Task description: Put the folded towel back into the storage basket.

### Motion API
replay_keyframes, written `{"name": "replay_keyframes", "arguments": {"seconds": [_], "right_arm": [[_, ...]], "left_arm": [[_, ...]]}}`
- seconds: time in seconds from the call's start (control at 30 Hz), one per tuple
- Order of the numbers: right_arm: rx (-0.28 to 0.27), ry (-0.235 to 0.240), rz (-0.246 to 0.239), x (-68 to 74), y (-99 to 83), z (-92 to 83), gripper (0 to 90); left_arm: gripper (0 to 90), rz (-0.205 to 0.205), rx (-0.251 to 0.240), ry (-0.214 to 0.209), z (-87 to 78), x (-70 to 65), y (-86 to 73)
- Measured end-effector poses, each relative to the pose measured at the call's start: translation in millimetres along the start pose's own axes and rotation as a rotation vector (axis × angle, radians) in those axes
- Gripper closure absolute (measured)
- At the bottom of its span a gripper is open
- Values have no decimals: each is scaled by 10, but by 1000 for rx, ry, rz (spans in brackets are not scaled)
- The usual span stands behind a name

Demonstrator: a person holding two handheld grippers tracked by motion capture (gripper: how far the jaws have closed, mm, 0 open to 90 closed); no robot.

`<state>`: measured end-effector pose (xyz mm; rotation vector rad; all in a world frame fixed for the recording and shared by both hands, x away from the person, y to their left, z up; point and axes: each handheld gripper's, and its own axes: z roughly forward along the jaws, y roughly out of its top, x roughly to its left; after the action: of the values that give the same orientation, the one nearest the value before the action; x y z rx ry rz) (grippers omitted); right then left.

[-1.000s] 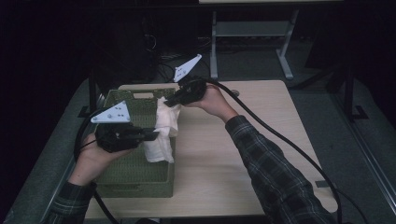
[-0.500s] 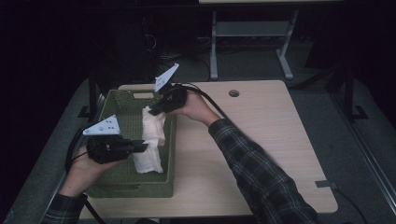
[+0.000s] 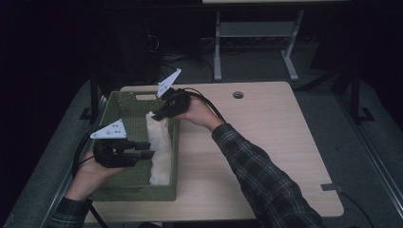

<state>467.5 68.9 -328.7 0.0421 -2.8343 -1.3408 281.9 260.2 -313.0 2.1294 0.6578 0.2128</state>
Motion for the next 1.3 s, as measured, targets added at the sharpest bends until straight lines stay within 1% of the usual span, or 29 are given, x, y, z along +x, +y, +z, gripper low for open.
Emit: {"name": "replay_keyframes", "arguments": {"seconds": [0.17, 0.3, 0.33, 0.47, 0.5, 0.57, 0.6, 0.63, 0.73, 0.83, 0.93, 1.03, 1.07, 1.1, 1.13, 1.17, 1.2, 1.23, 1.3], "right_arm": [[6, -6, 8, -33, -37, 41, 846], [3, -11, 26, -112, -88, 71, 846], [2, -12, 37, -131, -103, 80, 846], [2, -17, 43, -179, -144, 93, 845], [0, -27, 52, -217, -171, 101, 845], [-4, -34, 61, -245, -187, 108, 845], [-4, -34, 61, -245, -187, 108, 845], [-5, -41, 66, -279, -202, 123, 845], [-7, -44, 67, -315, -214, 130, 844], [-10, -52, 83, -362, -224, 130, 843], [-14, -53, 85, -383, -223, 134, 842], [-12, -66, 84, -404, -220, 146, 832], [-12, -91, 89, -418, -221, 150, 813], [-12, -91, 89, -418, -221, 150, 813], [-14, -109, 84, -431, -221, 145, 776], [-22, -131, 88, -443, -221, 133, 718], [-36, -146, 97, -455, -218, 111, 694], [-48, -155, 112, -470, -208, 63, 672], [-54, -157, 111, -481, -205, 26, 654]], "left_arm": [[570, 1, 0, 2, 9, -4, -2], [547, 0, -8, 1, 17, 1, -7], [543, -3, -9, 2, 22, 5, -9], [532, -3, -12, 6, 35, 25, -8], [525, -4, -16, 7, 47, 20, -3], [524, 2, -11, 3, 58, 15, 3], [522, 2, -11, 3, 58, 15, 3], [522, -3, -17, -2, 77, 5, 1], [522, 0, -14, -3, 87, 4, 0], [522, 0, -16, -5, 86, 6, -6], [522, 2, -19, -4, 80, 11, -10], [522, 0, -21, -3, 75, 11, -13], [522, -1, -22, -4, 73, 10, -13], [522, -3, -23, -4, 73, 7, -15], [522, -1, -22, -3, 70, 6, -15], [522, -1, -22, -4, 68, 6, -16], [522, -4, -23, -3, 68, 4, -17], [521, -4, -25, -4, 69, 10, -17], [517, -4, -27, -4, 73, 16, -12]]}}
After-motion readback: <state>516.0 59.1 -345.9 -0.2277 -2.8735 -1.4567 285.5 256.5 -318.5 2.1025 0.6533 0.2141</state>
